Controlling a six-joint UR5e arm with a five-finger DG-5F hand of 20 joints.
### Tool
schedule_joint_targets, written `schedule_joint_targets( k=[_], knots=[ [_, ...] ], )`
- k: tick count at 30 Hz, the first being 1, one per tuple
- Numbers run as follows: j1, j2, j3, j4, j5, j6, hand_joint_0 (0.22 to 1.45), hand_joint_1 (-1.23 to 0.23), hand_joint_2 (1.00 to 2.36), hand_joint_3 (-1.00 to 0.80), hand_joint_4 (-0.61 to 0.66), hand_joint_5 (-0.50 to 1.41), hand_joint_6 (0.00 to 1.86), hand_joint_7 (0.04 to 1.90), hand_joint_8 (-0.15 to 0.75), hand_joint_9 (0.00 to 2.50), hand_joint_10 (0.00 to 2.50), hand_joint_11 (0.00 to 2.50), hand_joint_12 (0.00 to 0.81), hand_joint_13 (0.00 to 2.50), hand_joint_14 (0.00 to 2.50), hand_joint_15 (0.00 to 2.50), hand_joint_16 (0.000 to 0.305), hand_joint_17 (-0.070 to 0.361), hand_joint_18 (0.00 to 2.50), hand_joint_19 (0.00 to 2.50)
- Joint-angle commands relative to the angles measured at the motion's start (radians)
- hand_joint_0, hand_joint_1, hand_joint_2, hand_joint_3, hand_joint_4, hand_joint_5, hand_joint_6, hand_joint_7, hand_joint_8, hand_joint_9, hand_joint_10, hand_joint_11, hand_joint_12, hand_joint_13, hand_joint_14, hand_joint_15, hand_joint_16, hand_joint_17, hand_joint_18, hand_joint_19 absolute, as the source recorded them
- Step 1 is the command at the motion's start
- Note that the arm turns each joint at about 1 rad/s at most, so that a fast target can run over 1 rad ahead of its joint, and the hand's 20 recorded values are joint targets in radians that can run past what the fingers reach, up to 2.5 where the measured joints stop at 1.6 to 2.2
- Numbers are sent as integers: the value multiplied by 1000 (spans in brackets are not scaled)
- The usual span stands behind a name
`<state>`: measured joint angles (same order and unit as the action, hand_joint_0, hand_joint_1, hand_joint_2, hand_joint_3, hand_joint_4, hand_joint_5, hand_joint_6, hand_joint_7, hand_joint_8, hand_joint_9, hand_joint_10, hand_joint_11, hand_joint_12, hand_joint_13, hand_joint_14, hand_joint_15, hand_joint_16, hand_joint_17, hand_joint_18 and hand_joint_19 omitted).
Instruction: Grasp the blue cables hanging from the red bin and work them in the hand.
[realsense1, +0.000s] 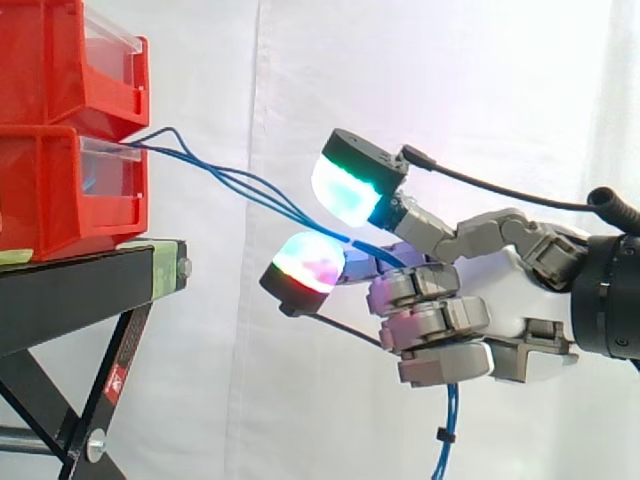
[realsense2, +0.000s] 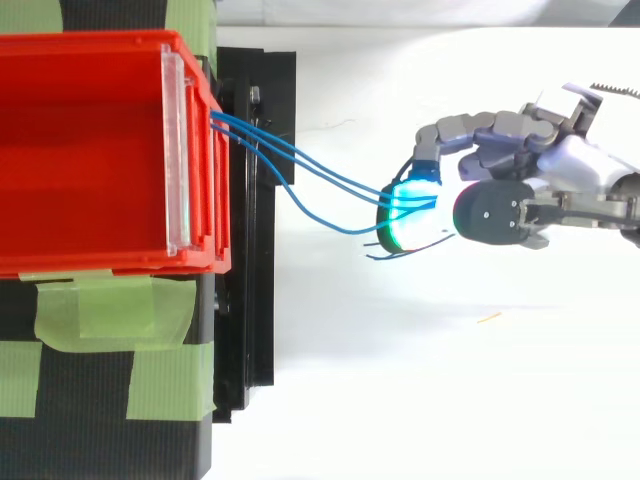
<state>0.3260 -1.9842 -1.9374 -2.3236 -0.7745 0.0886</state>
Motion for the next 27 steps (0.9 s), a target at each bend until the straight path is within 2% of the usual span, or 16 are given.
schedule_joint_targets(
  k=[1, 7, 15, 19, 22, 27],
  knots=[
    [-1, -1, 0, 44, 14, -32, 806, -570, 1000, -1000, 263, 281, 510, 1222, 403, 839, 2500, 2500, 430, 1085, 2500, 1427, 57, 129, 1604, 1576],
    [2, -21, 0, 59, 17, -27, 807, -571, 1000, -1000, 263, 280, 509, 1229, 405, 838, 2500, 2500, 430, 1085, 2500, 1426, 57, 128, 1605, 1575],
    [-4, -16, 2, 23, 9, 14, 813, -570, 1000, -1000, 262, 281, 510, 1220, 410, 840, 2500, 2500, 431, 1085, 2500, 1429, 57, 129, 1606, 1574],
    [-12, -16, 18, 10, 9, 20, 813, -571, 1000, -1000, 262, 281, 510, 1227, 410, 841, 2500, 2500, 431, 1086, 2500, 1430, 57, 128, 1605, 1579],
    [-24, -16, 51, -22, 9, 30, 815, -571, 1000, -1000, 262, 280, 511, 1227, 410, 841, 2500, 2500, 431, 1085, 2500, 1429, 58, 131, 1606, 1558],
    [-31, -16, 74, -68, 7, 30, 815, -573, 1000, -1000, 263, 277, 515, 1223, 408, 836, 2500, 2500, 430, 1083, 2500, 1425, 57, 128, 1602, 1575]
  ],
)
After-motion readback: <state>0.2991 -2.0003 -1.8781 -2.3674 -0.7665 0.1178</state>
